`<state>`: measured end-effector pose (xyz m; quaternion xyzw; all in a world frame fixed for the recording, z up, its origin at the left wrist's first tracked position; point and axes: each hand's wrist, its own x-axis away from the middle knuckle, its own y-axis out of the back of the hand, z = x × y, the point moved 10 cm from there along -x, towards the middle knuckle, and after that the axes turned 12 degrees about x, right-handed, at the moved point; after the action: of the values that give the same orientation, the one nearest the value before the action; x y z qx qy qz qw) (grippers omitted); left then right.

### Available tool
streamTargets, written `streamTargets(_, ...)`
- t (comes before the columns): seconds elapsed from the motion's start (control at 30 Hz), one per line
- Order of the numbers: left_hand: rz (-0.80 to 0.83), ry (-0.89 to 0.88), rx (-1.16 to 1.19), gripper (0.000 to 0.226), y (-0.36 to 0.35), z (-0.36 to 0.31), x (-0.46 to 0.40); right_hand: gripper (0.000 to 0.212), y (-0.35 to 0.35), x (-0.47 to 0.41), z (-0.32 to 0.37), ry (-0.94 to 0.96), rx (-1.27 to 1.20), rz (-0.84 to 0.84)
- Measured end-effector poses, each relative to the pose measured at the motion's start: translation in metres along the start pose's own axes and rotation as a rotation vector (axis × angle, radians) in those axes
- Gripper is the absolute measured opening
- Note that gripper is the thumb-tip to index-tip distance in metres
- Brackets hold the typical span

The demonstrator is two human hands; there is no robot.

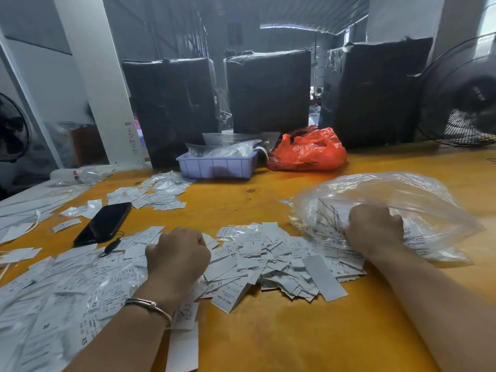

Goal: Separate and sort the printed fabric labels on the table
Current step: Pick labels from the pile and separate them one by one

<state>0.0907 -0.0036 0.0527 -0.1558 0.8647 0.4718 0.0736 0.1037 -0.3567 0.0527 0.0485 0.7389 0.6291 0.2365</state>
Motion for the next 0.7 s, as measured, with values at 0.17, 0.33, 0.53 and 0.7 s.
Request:
streamTargets(0.17, -0.011, -0.096, 0.023, 0.021, -0.004, -0.012, 0.002, 0.02, 0.0, -0.005, -0.005, -0.01, -0.066, -0.035)
streamTargets(0.33, -0.011, -0.195, 0.216, 0.02, -0.006, -0.024, 0.006, 0.018, 0.017, -0.005, -0.01, -0.046, -0.269, -0.24)
streamTargets(0.53, 0.038, -0.275, 0.376, 0.023, -0.011, -0.037, 0.012, 0.017, 0.024, 0.002, -0.01, -0.051, -0.692, -0.353)
streamTargets(0.7, 0.094, -0.352, 0.512, 0.018, -0.012, -0.049, 0.018, 0.016, 0.0, 0.014, 0.036, 0.039, -1.332, 0.273)
